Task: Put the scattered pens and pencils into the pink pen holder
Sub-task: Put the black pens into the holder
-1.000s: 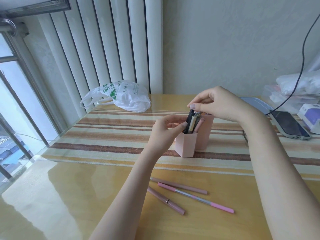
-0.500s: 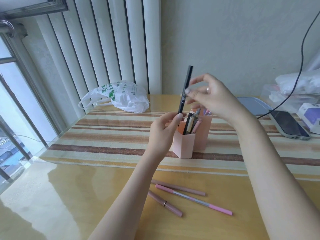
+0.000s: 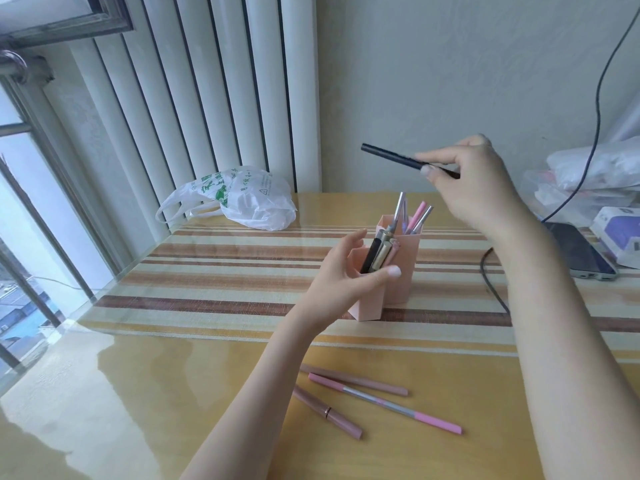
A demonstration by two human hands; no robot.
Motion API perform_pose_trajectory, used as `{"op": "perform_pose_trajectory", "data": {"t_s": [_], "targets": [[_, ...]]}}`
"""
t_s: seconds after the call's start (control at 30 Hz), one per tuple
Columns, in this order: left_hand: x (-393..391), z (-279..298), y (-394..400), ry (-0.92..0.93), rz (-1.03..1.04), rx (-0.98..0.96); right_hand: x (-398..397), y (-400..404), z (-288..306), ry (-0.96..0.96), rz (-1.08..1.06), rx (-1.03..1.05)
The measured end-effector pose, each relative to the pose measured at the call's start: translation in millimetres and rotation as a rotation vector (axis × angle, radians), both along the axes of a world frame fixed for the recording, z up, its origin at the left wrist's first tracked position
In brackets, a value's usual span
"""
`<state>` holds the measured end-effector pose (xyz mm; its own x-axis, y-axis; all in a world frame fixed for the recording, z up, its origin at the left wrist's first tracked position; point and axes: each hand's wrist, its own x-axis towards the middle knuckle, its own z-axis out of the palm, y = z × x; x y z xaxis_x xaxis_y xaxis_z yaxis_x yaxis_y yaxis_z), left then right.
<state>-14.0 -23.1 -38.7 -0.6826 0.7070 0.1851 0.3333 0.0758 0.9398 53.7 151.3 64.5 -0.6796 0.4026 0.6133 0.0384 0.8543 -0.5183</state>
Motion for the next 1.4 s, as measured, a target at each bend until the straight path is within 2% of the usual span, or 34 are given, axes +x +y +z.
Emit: {"op": "perform_pose_trajectory", "data": {"t_s": [0.07,0.1,0.17,0.27,0.4,0.53,0.7,0.77,0.9,1.1,1.4], "targets": [[-1,-3,2,0.044,0.007,-0.039,4,6,0,-0.113,0.012,0.015],[-2,-4,4,0.088,0.020,-0.051,5,8,1,-0.111,0.014,0.011],[-3,-6,5,0.145,0.054,-0.050,8,9,5,0.021,0.021,-0.034],[-8,-6,2,0.107,0.079,-0.045,14,2,13,0.316,0.080,-0.232],[-11,-5,1,0.085,0.075,-0.037,17,0,15,0.459,0.067,-0.185],[-11,-5,-1,0.055,0.028,0.007,11,-1,10,0.326,0.139,-0.178],[-10,-5,-1,0.062,0.010,0.016,1,-3,-6,-0.169,0.155,-0.050],[-11,-5,-1,0.066,0.010,0.017,-1,-2,-11,-0.264,0.184,-0.083],[-12,-6,-1,0.089,0.005,0.006,-3,-2,-10,-0.170,0.122,0.005],[-14,-7,-2,0.090,-0.016,0.002,2,3,-11,0.006,0.082,-0.065],[-13,-8,0,0.076,-0.025,-0.016,28,-11,-37,0.088,0.122,-0.146]]}}
